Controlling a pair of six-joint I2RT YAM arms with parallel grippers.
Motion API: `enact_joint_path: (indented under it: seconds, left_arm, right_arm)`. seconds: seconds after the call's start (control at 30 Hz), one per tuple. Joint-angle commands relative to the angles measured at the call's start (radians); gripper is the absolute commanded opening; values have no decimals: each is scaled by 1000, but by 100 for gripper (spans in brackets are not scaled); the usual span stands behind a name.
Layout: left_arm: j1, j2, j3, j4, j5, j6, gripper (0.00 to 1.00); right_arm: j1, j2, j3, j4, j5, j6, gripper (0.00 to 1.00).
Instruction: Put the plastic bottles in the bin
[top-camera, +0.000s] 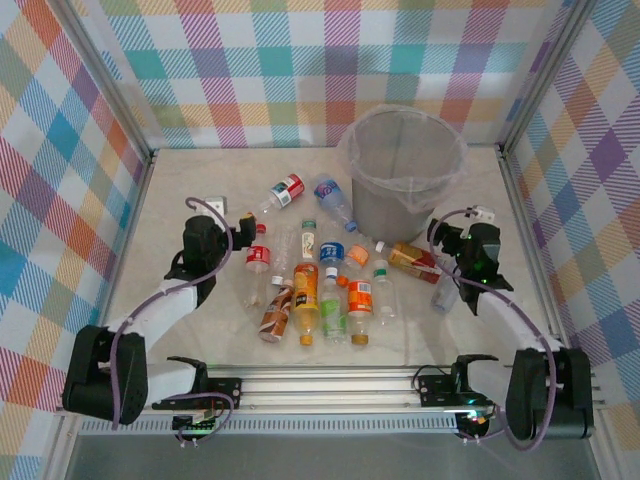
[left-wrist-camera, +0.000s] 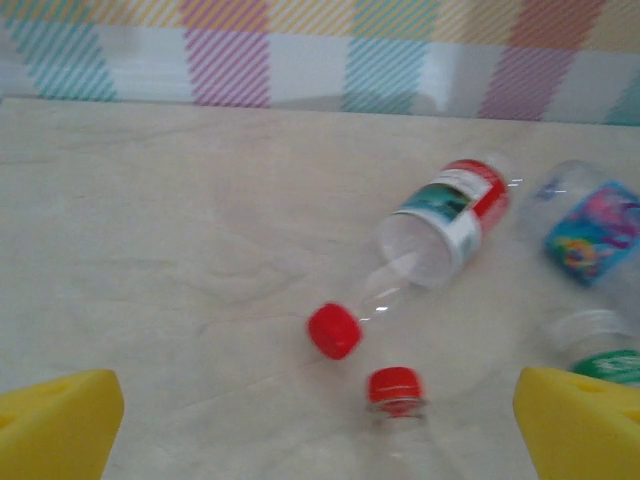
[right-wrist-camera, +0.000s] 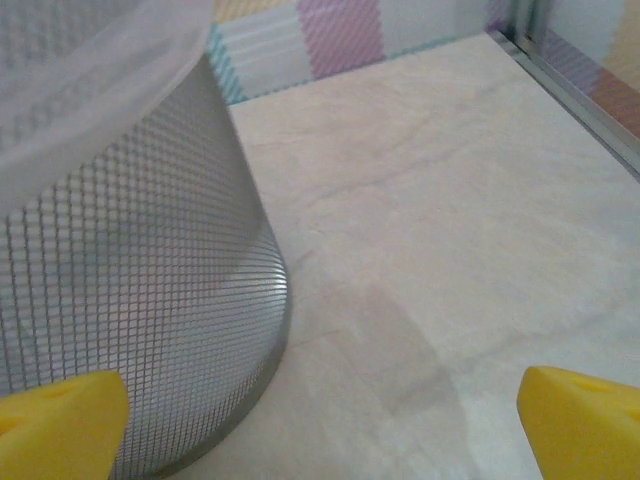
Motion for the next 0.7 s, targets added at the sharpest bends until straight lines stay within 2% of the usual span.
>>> enact_joint_path:
  seconds: [0.0, 0.17, 0.33, 0.47, 0.67]
  left_arm:
    - [-76, -33, 96, -254, 46, -64, 100]
    - [-188, -29, 259, -481, 186, -82, 100]
    - [-241, -8, 422, -672, 425, -98, 100]
    - [-286, -11, 511, -713, 556, -75, 100]
    - [-356, 48, 671, -818, 652, -3, 100]
  right_arm:
    - [-7, -51, 67, -322, 90, 154, 100]
    - [-6, -94, 166, -601, 125, 257, 100]
    - [-8, -97, 258, -783, 84, 257, 100]
    - [-8, -81, 303, -855, 30, 260, 95]
    - [-40, 17, 328, -891, -81, 247, 88]
